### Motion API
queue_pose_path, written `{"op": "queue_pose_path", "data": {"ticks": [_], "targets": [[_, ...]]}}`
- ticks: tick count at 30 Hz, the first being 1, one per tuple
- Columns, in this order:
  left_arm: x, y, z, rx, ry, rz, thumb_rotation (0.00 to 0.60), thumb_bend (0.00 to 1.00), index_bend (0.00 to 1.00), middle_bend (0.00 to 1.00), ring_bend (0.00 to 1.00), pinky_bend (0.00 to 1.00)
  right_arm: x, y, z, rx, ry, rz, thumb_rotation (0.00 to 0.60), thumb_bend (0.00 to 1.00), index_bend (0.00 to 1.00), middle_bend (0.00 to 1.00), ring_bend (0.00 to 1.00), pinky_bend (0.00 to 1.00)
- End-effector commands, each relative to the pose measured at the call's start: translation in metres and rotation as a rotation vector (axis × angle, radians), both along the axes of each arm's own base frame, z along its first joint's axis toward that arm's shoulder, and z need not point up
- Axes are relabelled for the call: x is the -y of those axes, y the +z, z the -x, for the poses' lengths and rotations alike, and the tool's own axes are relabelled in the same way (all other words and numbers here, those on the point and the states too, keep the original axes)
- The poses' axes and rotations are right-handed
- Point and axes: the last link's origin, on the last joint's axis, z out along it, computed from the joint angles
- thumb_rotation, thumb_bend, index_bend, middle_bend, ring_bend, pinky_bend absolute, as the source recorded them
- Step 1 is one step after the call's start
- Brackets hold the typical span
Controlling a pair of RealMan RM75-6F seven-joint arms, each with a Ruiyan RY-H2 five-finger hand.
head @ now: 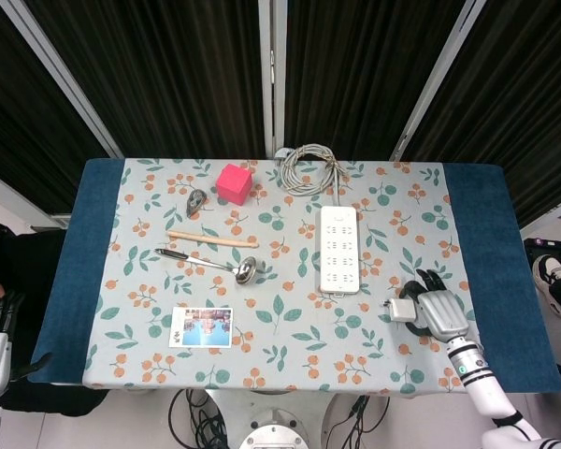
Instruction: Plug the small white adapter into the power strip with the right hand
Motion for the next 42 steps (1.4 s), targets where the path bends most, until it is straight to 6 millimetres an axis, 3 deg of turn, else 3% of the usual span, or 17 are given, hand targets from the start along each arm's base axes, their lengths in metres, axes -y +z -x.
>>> {"op": "queue_pose_path", "data": {"ticks": [1,11,14,18,27,37,42], "targets": [[0.000,0.000,0.001,0.001,0.002,0.000,0.600,0.05,0.06,0.00,0.00,0.00,0.001,-0.001,0.000,0.001,0.000,-0.003,0.600,0.24,0.43,0.26,0.00,0.00],[0.000,0.000,0.002,0.007,0.002,-0.005,0.600,0.04,0.06,0.00,0.00,0.00,0.004,0.002,-0.004,0.013,0.002,0.000,0.600,0.45,0.44,0.27,0.00,0.00],[0.000,0.000,0.002,0.008,0.000,-0.006,0.600,0.04,0.06,0.00,0.00,0.00,0.005,0.005,-0.004,0.005,0.003,0.001,0.600,0.46,0.44,0.27,0.00,0.00],[0.000,0.000,0.001,0.009,-0.001,-0.003,0.600,0.03,0.06,0.00,0.00,0.00,0.007,0.007,-0.005,-0.016,0.000,-0.011,0.600,0.48,0.36,0.25,0.00,0.00],[0.001,0.001,0.000,0.010,-0.001,-0.003,0.600,0.00,0.06,0.00,0.00,0.00,0.010,0.009,-0.007,-0.084,0.009,-0.034,0.600,0.63,0.19,0.18,0.00,0.00],[0.001,0.000,0.001,0.011,0.002,0.001,0.600,0.00,0.06,0.00,0.00,0.00,0.015,0.009,-0.006,-0.069,-0.017,-0.023,0.600,0.61,0.16,0.17,0.00,0.00],[0.001,0.000,0.001,0.013,0.005,0.000,0.600,0.00,0.06,0.00,0.00,0.00,0.016,0.011,-0.007,-0.050,-0.019,-0.003,0.600,0.47,0.16,0.19,0.00,0.00]]}}
